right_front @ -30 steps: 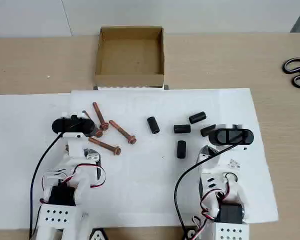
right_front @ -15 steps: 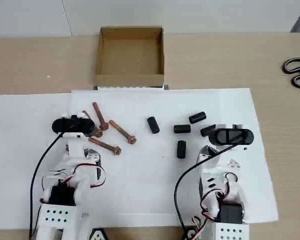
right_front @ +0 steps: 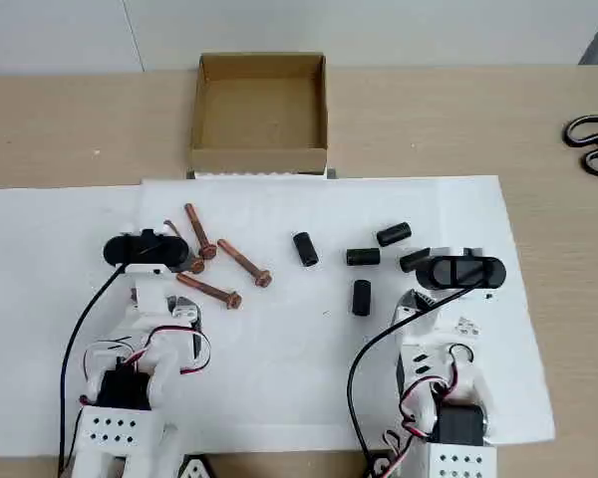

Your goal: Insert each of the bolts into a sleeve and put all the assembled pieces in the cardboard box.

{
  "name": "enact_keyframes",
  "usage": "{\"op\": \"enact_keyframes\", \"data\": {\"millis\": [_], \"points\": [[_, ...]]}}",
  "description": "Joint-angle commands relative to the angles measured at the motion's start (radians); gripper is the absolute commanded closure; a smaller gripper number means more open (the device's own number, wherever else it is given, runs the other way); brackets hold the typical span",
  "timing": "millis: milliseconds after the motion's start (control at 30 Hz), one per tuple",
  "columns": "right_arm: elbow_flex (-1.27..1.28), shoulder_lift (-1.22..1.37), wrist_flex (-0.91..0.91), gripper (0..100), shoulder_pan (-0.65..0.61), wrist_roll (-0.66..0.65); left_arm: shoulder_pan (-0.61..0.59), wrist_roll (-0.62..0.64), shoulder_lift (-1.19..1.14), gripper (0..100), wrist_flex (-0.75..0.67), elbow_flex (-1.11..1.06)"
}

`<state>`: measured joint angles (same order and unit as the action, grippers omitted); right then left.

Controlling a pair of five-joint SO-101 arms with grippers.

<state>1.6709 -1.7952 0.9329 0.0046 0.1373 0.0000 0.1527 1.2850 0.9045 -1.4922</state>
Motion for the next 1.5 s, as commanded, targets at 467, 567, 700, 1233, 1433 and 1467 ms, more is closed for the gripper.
{"op": "enact_keyframes", "data": {"millis": [467,567,700,1233,1433,1467], "points": [[0.012,-0.019,0.004,99.5,-0.010,-0.002,0.000,-0.005,0.009,99,-0.012,0.008],[-0.002,-0.019,-0.027,99.5,-0.027,0.034,0.000,-0.005,0.009,99,-0.012,0.008],[-0.120,-0.012,-0.012,99.5,-0.036,0.048,0.000,-0.005,0.009,99,-0.012,0.008],[-0.434,0.022,0.162,99.5,-0.039,0.041,0.000,-0.005,0.009,99,-0.012,0.008],[-0.658,0.332,0.200,99.5,-0.039,0.041,0.000,-0.005,0.009,99,-0.012,0.008],[-0.712,0.407,0.213,99.5,-0.039,0.044,0.000,-0.005,0.009,99,-0.012,0.008]]}}
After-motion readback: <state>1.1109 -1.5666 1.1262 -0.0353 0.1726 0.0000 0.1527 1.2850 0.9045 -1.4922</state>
